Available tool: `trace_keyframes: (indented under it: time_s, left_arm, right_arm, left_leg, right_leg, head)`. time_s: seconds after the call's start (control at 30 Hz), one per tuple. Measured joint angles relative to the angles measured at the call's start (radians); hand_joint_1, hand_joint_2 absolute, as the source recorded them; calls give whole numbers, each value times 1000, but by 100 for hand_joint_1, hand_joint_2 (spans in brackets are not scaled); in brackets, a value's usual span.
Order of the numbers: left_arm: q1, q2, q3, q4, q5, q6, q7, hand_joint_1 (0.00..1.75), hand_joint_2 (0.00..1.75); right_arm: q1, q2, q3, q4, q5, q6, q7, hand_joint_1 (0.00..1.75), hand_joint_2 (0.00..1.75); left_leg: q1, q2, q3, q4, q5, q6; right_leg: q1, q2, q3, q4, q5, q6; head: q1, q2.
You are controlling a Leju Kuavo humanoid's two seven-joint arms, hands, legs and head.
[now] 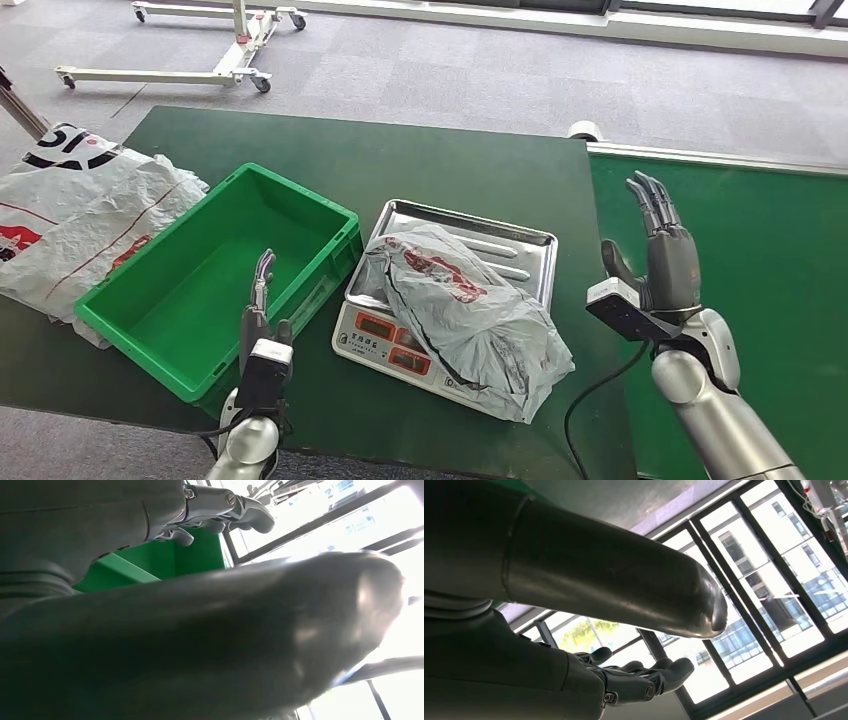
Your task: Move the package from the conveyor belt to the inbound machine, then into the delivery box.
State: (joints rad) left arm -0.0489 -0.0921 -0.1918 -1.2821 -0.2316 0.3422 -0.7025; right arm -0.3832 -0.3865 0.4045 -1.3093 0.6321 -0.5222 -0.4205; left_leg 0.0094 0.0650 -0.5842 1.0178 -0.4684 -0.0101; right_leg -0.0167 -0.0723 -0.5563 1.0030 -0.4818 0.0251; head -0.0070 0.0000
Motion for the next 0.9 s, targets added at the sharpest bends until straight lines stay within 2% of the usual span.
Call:
trace_keyframes:
  time_s: [0.27, 0.37, 0.53, 0.9]
  left_arm:
    - [-4, 3, -8, -3, -23, 13, 0, 0, 0]
    - [-23, 7, -16, -2, -56, 12, 0, 0, 0]
    - [-48, 8, -17, 3, -78, -4, 0, 0, 0]
    - [-60, 8, -19, 5, -80, -7, 0, 0, 0]
  right_arm:
    - [6, -4, -46, -21, -35, -38, 5, 0, 0]
    - [35, -9, -129, -76, -92, -20, -8, 0, 0]
    - [78, -10, -239, -138, -92, 14, -25, 0, 0]
    - [119, -10, -306, -182, -87, 15, -27, 0, 0]
  left_leg:
    - [0, -1, 0, 0, 0, 0]
    - [0, -2, -1, 0, 0, 0]
    - [0, 0, -1, 0, 0, 0]
    - [0, 0, -1, 0, 0, 0]
  right_leg:
    - [0, -1, -1, 0, 0, 0]
    - [0, -2, -1, 0, 0, 0]
    - [0, 0, -1, 0, 0, 0]
    - [0, 0, -2, 0, 0, 0]
  head:
    - [0, 0]
    - [0, 0]
    - [0, 0]
    - [0, 0]
